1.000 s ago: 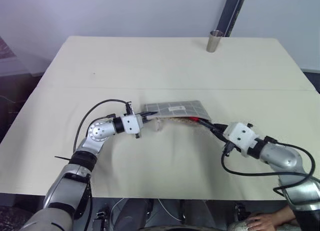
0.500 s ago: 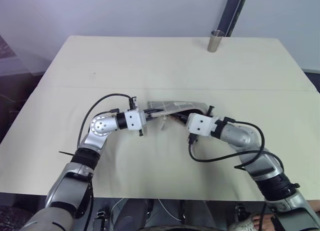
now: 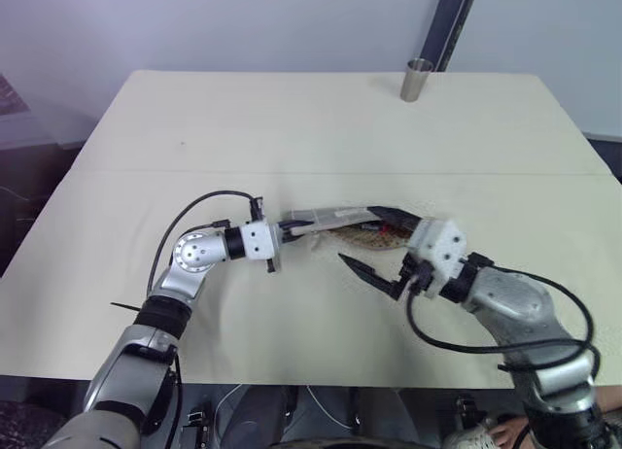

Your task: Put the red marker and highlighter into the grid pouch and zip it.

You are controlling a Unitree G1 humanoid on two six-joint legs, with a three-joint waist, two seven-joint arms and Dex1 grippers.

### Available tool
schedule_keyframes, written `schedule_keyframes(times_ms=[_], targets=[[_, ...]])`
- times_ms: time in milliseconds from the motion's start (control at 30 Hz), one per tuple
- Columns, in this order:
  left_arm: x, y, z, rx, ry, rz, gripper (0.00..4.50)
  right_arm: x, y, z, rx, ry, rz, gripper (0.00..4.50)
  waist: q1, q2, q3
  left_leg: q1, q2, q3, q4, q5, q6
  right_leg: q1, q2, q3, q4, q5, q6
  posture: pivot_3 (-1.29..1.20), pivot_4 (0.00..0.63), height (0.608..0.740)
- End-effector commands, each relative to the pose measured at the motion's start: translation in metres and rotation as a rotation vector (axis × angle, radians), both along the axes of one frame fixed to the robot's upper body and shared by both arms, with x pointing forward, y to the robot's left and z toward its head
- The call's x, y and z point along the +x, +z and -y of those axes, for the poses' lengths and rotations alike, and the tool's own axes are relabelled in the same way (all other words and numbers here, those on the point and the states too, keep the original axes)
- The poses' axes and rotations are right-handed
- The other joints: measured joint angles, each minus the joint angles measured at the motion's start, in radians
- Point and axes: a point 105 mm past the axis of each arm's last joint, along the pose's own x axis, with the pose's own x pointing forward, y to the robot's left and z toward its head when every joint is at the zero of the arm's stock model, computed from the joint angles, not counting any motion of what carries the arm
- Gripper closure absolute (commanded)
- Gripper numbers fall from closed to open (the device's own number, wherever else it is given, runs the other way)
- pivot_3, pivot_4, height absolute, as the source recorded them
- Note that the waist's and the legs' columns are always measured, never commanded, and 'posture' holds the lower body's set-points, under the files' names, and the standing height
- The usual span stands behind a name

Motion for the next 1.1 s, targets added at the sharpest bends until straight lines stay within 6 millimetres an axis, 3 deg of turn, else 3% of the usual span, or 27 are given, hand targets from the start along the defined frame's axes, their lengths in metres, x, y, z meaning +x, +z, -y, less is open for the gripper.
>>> schedule_keyframes(times_ms=[33, 100, 167, 300, 367, 467, 667, 767, 1000, 1100], targets=[[-0.001, 0.013, 0.018, 0.01, -0.038, 0.054, 4.5, -0.017, -0.031, -0.006, 0.066, 0.057, -0.256, 0.03, 0.002, -0.001, -0.001, 0.0, 0.0, 0.0, 0.0, 0.0, 0.0, 0.0, 0.0, 0.0, 0.0, 0.0, 0.0, 0.0, 0.15, 0.74], [-0.003, 0.019, 0.027, 0.016, -0.061, 0.08, 4.5, -0.018, -0.065, -0.004, -0.003, 0.011, -0.384, 0.03, 0.0, -0.001, -0.001, 0.0, 0.0, 0.0, 0.0, 0.0, 0.0, 0.0, 0.0, 0.0, -0.001, 0.0, 0.0, 0.0, 0.15, 0.74], [-0.002, 0.023, 0.03, 0.02, -0.06, 0.092, 4.5, -0.017, -0.083, -0.005, -0.037, -0.016, -0.445, 0.03, -0.002, -0.001, 0.0, 0.0, 0.0, 0.001, 0.0, 0.0, 0.0, -0.001, 0.0, 0.0, -0.001, 0.0, 0.0, 0.0, 0.15, 0.74], [0.004, 0.027, 0.032, 0.014, -0.025, 0.085, 4.5, 0.014, -0.091, -0.003, 0.052, -0.169, -0.455, 0.03, -0.008, 0.0, -0.001, 0.0, 0.001, 0.001, -0.001, 0.0, -0.001, -0.001, 0.001, 0.001, 0.0, 0.0, 0.0, 0.0, 0.15, 0.74], [0.003, 0.028, 0.035, 0.027, -0.039, 0.098, 4.5, 0.03, -0.082, -0.01, 0.174, -0.198, -0.453, 0.03, -0.01, 0.0, -0.001, 0.001, 0.002, 0.001, -0.001, 0.0, -0.001, -0.001, 0.002, 0.001, 0.001, 0.0, 0.001, 0.0, 0.15, 0.74], [0.002, 0.03, 0.038, 0.068, -0.057, 0.15, 4.5, 0.031, -0.058, -0.033, 0.311, -0.084, -0.425, 0.03, -0.007, 0.0, 0.0, 0.0, 0.002, 0.0, -0.001, 0.002, 0.001, -0.003, 0.003, 0.001, 0.001, 0.001, 0.001, 0.0, 0.15, 0.74], [0.01, 0.036, 0.044, 0.073, -0.027, 0.175, 4.5, 0.041, -0.043, -0.053, 0.362, -0.02, -0.407, 0.03, -0.002, 0.0, 0.0, 0.0, 0.001, 0.0, -0.001, 0.002, 0.001, -0.002, 0.002, 0.0, 0.001, 0.001, 0.0, 0.0, 0.15, 0.74], [0.009, 0.034, 0.044, 0.075, -0.027, 0.182, 4.5, 0.044, -0.044, -0.057, 0.337, -0.017, -0.407, 0.88, -0.004, 0.0, -0.001, 0.0, 0.001, 0.0, -0.002, 0.002, 0.001, -0.003, 0.002, 0.0, 0.001, 0.001, 0.0, 0.0, 0.15, 0.74], [0.005, 0.034, 0.04, 0.057, -0.028, 0.189, 4.5, 0.048, -0.051, -0.041, 0.334, -0.086, -0.414, 4.48, -0.005, 0.0, -0.001, 0.0, 0.001, 0.0, -0.002, 0.002, 0.001, -0.004, 0.003, 0.0, 0.001, 0.001, 0.0, 0.0, 0.15, 0.74], [0.006, 0.032, 0.035, 0.057, -0.012, 0.187, 4.5, 0.047, -0.051, -0.023, 0.325, -0.13, -0.405, 4.48, -0.003, 0.0, -0.001, 0.0, 0.001, 0.0, -0.002, 0.002, 0.001, -0.003, 0.003, 0.0, 0.001, 0.001, 0.0, 0.0, 0.15, 0.74]])
